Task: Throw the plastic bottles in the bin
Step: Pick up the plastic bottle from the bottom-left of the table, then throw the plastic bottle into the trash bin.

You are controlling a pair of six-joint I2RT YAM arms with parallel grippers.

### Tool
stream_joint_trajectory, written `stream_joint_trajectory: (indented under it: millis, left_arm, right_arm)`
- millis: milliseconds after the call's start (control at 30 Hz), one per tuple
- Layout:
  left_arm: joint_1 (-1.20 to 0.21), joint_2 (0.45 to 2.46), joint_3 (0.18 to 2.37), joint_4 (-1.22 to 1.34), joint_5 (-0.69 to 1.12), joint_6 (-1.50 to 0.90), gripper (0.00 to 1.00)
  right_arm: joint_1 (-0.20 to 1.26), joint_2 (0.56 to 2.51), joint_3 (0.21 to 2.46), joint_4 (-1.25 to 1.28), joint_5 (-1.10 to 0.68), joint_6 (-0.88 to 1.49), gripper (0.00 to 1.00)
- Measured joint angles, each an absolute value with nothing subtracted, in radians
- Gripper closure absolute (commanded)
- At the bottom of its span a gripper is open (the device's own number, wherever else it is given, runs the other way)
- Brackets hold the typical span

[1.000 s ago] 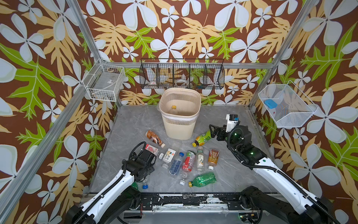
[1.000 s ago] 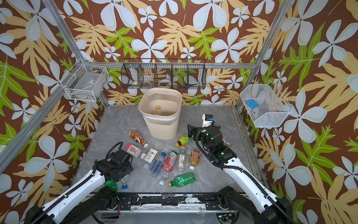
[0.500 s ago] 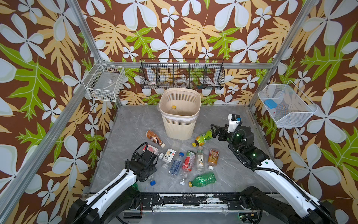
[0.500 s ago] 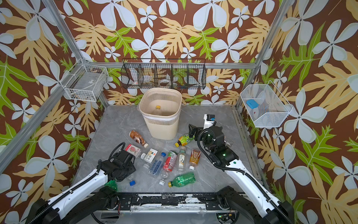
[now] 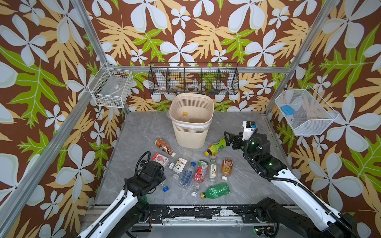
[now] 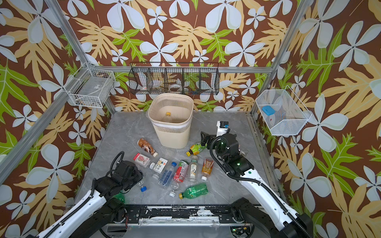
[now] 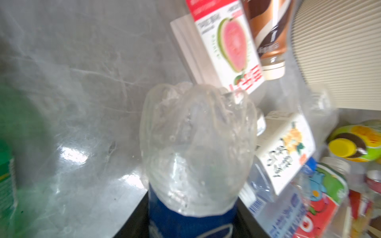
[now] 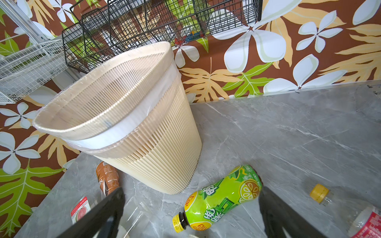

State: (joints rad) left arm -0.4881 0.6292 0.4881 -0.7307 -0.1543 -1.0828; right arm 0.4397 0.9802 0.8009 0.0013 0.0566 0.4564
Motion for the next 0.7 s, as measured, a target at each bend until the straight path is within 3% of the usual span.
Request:
stream_joint_trajectory:
  millis: [267, 700]
  left_arm:
    - [-0.488, 0.481, 0.691, -0.676, -0.232, -1.04, 0.58]
    - [-0.489, 0.876, 1.041, -0.39, -0.234, -0.759, 0.58]
  right_arm:
    - [0.44, 0.962, 0.798, -0.026, 0.057, 0.464, 0.01]
    - [0.439, 0.91, 0.806, -0.105, 0.096, 0.444, 0.0]
